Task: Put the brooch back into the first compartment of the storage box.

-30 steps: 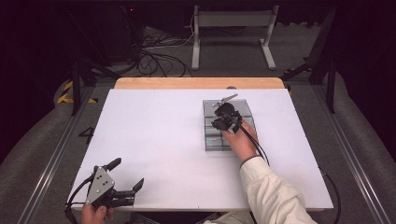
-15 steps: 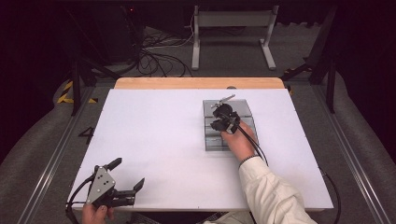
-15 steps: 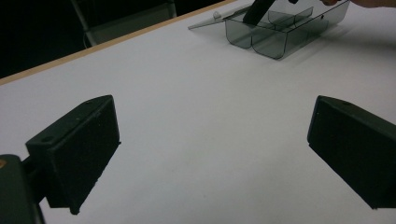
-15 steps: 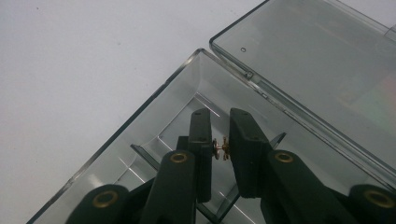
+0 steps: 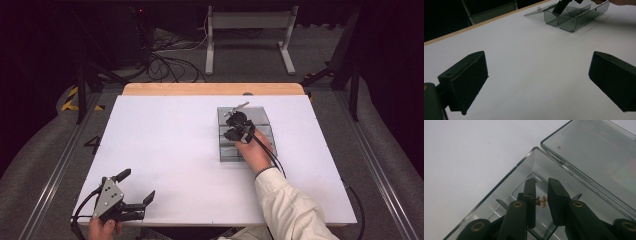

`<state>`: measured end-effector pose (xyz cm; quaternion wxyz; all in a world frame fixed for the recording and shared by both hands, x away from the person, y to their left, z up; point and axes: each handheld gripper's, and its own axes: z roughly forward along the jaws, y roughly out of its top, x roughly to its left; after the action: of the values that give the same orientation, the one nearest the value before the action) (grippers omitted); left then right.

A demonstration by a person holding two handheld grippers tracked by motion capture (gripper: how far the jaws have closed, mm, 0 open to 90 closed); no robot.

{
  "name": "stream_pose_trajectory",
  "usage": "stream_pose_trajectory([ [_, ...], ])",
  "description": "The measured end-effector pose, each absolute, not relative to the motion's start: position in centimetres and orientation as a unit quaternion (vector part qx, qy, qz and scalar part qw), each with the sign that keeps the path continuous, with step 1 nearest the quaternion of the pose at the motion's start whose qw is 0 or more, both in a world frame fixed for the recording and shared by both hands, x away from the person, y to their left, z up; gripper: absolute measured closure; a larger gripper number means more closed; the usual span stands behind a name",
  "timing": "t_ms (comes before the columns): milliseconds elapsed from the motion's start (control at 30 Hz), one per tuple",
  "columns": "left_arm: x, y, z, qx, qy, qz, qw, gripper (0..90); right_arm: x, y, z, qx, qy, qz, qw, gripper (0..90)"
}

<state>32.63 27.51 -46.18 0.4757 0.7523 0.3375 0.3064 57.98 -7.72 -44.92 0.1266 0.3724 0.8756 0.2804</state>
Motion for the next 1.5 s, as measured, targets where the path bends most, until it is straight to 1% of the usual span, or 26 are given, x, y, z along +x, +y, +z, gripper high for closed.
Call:
stream_pose_trajectory([
  [67,32.7,27.5,-46.2,0.752,0.337,0.307,0.476,2.9,58.0,-7.8,-44.9,0.372,0.875,0.282,0.129,73.5],
  [200,32.7,27.5,-46.2,0.752,0.337,0.307,0.476,2.9,57.8,-8.0,-44.6,0.371,0.874,0.287,0.127,71.6],
  [333,32.7,27.5,-46.2,0.753,0.336,0.307,0.476,2.9,57.6,-8.2,-44.1,0.369,0.871,0.301,0.123,66.1],
  [400,32.7,27.5,-46.2,0.753,0.336,0.307,0.476,2.9,57.3,-8.4,-43.7,0.366,0.869,0.31,0.123,61.1],
  [600,32.7,27.5,-46.2,0.752,0.337,0.306,0.476,2.9,56.4,-8.8,-42.4,0.356,0.861,0.338,0.132,38.0],
  [633,32.7,27.5,-46.2,0.753,0.337,0.307,0.476,2.9,56.2,-8.8,-42.1,0.354,0.86,0.341,0.134,36.0],
  [900,32.7,27.6,-46.2,0.752,0.338,0.308,0.475,2.9,54.8,-9.2,-40.6,0.335,0.856,0.368,0.141,30.4],
  [1167,32.6,27.5,-46.2,0.752,0.338,0.306,0.475,2.9,53.8,-9.3,-39.8,0.321,0.856,0.378,0.146,29.3],
  [1500,32.6,27.5,-46.2,0.752,0.339,0.306,0.476,2.9,53.2,-9.7,-39.2,0.311,0.857,0.383,0.148,23.0],
])
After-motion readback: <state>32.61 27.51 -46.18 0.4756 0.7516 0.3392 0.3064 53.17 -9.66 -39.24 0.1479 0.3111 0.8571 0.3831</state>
